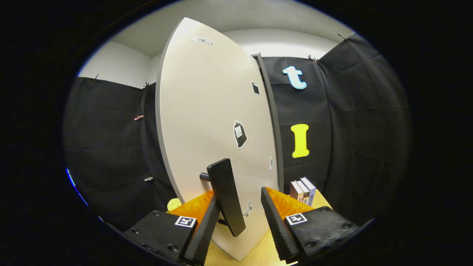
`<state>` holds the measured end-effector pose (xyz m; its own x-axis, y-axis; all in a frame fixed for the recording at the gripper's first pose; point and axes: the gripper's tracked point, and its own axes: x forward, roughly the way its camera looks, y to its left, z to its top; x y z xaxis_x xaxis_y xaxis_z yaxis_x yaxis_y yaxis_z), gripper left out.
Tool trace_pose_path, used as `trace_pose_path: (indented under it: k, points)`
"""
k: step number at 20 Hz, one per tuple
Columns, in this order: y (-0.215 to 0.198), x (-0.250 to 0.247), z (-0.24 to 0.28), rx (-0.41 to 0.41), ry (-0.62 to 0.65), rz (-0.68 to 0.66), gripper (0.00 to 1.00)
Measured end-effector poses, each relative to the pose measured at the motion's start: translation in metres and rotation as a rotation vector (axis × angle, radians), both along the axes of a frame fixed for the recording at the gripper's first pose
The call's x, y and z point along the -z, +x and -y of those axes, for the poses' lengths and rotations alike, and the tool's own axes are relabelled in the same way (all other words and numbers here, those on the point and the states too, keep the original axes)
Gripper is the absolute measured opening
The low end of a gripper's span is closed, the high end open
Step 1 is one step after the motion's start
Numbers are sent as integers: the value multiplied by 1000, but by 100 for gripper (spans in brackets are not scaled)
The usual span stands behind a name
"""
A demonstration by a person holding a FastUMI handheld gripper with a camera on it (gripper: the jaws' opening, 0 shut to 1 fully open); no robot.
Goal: Open the shoe cabinet door, grab the shoes and put them into the shoe cabinet, then close the shoe cabinet door.
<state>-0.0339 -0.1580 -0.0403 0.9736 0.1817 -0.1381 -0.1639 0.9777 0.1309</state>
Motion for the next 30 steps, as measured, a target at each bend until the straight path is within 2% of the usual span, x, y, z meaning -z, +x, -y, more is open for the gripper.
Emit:
trace_pose_path:
  k: [7, 12, 13, 18, 25, 30]
  points:
    - [33, 10, -73, -38, -16, 9, 73]
    - [69, 17, -111, -55, -24, 24, 74]
    - [76, 19, -119, -62, -18, 24, 77]
    - [111, 25, -157, -87, -17, 37, 77]
    - [144, 32, -171, -49, 9, 60, 79]
    - [159, 34, -175, -19, -17, 78, 79]
